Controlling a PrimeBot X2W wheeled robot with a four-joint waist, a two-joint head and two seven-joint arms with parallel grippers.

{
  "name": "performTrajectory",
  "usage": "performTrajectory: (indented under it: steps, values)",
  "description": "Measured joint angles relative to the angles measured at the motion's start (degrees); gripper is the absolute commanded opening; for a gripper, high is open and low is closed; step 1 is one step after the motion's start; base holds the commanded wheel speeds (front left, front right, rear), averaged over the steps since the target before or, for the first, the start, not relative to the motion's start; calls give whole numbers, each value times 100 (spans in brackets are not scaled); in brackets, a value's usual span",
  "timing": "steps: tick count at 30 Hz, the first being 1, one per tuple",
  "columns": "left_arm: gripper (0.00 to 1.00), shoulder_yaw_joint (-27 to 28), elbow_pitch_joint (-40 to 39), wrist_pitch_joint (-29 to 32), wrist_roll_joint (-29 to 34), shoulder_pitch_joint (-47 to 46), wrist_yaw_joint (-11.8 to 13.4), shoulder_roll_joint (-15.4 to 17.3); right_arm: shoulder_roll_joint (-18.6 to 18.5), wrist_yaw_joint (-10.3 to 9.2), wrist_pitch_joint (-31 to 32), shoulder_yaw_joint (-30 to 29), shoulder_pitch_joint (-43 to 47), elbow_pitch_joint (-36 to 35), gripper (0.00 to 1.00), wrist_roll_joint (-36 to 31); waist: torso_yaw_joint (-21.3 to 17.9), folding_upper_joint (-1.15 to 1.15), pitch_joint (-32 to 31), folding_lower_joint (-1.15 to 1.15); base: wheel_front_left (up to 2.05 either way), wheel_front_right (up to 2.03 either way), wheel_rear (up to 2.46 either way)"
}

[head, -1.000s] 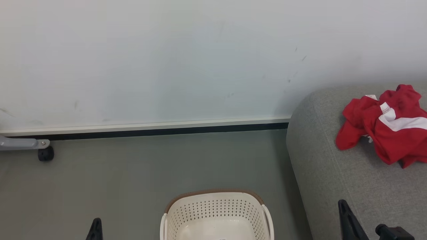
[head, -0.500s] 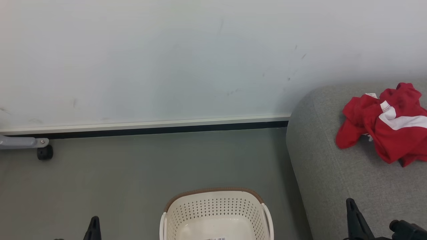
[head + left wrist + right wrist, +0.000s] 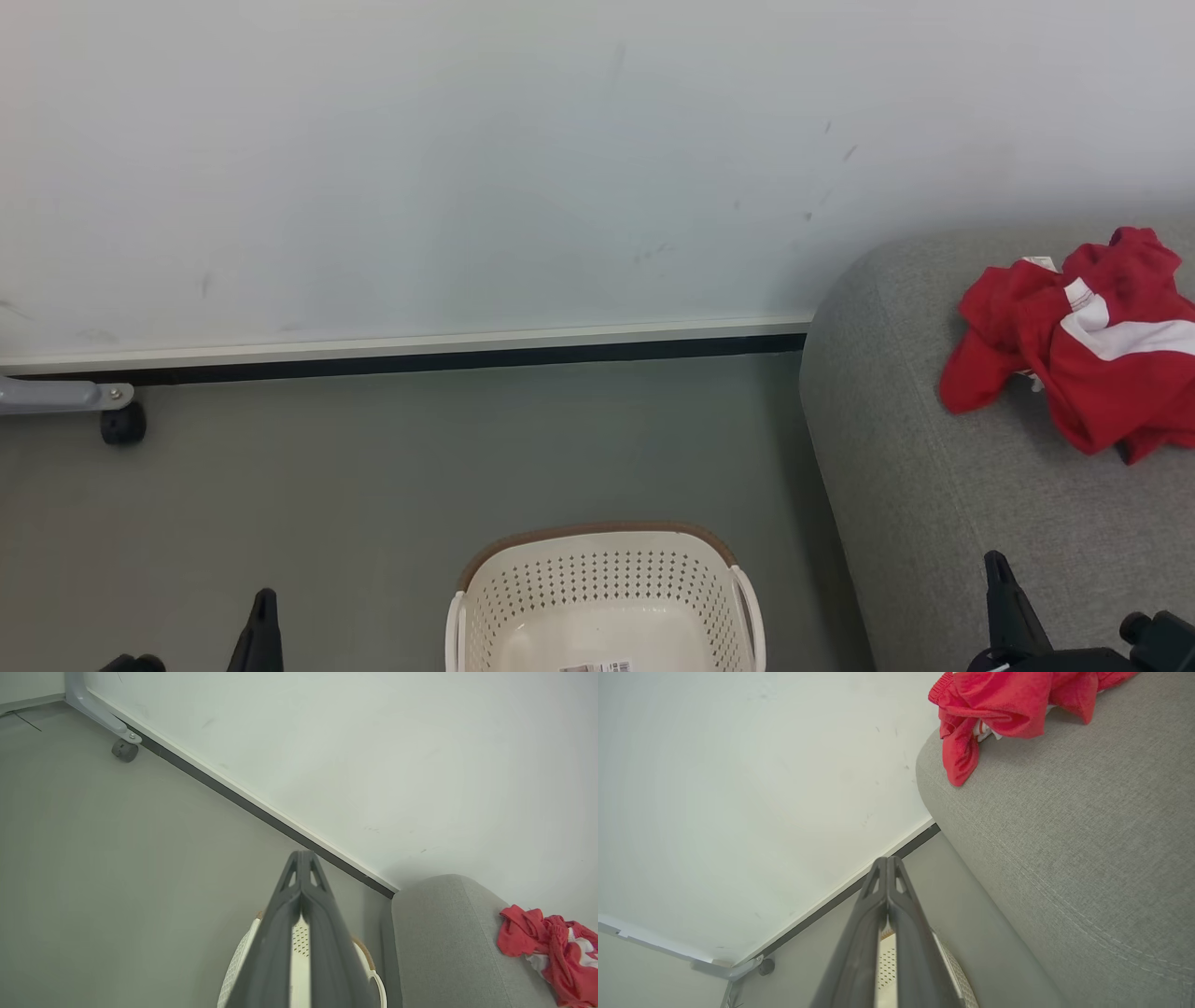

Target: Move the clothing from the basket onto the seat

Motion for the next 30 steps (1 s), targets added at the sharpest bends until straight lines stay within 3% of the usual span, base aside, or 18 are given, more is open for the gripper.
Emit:
performTrajectory:
  steps: [30]
  values:
    - [0,389,153,567,-2089,-382,-446,-254,226,381,583,-643,-355,300,0,2164,-23,0,83,0,0,0,0]
